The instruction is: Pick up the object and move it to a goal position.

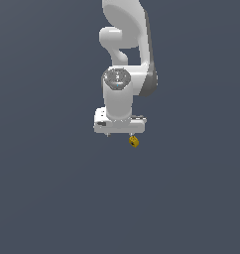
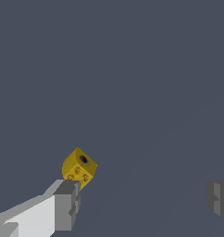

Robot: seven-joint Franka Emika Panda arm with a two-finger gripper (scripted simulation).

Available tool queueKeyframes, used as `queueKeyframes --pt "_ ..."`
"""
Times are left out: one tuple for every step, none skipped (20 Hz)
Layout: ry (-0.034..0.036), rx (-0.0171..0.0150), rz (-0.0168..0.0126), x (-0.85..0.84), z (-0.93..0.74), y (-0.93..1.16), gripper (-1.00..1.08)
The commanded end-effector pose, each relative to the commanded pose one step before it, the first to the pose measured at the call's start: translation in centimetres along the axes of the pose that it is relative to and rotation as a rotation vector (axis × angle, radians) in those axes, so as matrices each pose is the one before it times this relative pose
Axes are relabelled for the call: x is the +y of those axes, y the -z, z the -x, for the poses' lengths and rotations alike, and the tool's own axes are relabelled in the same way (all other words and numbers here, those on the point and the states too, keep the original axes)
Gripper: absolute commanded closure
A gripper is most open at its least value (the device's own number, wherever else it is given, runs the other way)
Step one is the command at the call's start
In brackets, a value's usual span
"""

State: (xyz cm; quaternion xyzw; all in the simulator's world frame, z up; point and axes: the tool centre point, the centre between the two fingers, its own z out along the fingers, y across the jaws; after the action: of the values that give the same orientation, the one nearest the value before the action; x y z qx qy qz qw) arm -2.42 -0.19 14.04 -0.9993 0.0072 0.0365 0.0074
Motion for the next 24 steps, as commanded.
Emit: queueKeyframes --pt "0.0 0.0 0.0 0.001 0.0 0.0 -0.92" --pt "0.00068 -0.00009 -0.00008 -0.008 -0.006 -0.002 -0.92" --pt "0.00234 -0.00035 -0.00033 -0.045 -0.02 -0.01 -0.92" --pt "0.00357 -0.00055 -0.00054 -0.063 -0.034 -0.014 -0.92" --pt "0.00465 -0.00078 -0.00078 -0.083 -0.049 -0.016 -0.92" --pt "0.00544 -0.00106 -0.00109 -0.105 -0.065 -0.014 -0.92" --pt "0.00471 -0.0012 -0.00127 -0.103 -0.073 -0.004 -0.92" --pt "0.00256 -0.00107 -0.00116 -0.072 -0.064 0.011 -0.92" --pt "0.00058 -0.00096 -0.00106 -0.045 -0.053 0.021 -0.92" --pt "-0.00116 -0.00069 -0.00075 -0.021 -0.039 0.036 -0.92" --pt "-0.00236 -0.00053 -0.00058 0.011 -0.024 0.031 -0.92" --pt "-0.00168 -0.00013 -0.00014 0.016 -0.004 0.017 -0.92" --pt "0.0 0.0 0.0 0.01 0.005 -0.013 -0.92" --pt "0.00195 0.00047 0.00051 -0.017 0.017 -0.015 -0.92" --pt "0.00366 0.00043 0.00046 -0.021 0.018 -0.043 -0.92" --pt "0.00555 0.00055 0.00058 -0.041 0.021 -0.061 -0.92" --pt "0.0074 0.00068 0.00071 -0.057 0.025 -0.079 -0.92" --pt "0.00927 0.00081 0.00084 -0.074 0.029 -0.097 -0.92" --pt "0.01105 0.00094 0.00097 -0.089 0.033 -0.114 -0.92" --pt "0.01275 0.00107 0.0011 -0.106 0.037 -0.131 -0.92" --pt "0.01428 0.0012 0.00123 -0.117 0.042 -0.147 -0.92" --pt "0.01605 0.00137 0.00141 -0.133 0.048 -0.164 -0.92" --pt "0.01783 0.00154 0.00158 -0.149 0.054 -0.182 -0.92" --pt "0.01953 0.00168 0.00171 -0.166 0.057 -0.198 -0.92"
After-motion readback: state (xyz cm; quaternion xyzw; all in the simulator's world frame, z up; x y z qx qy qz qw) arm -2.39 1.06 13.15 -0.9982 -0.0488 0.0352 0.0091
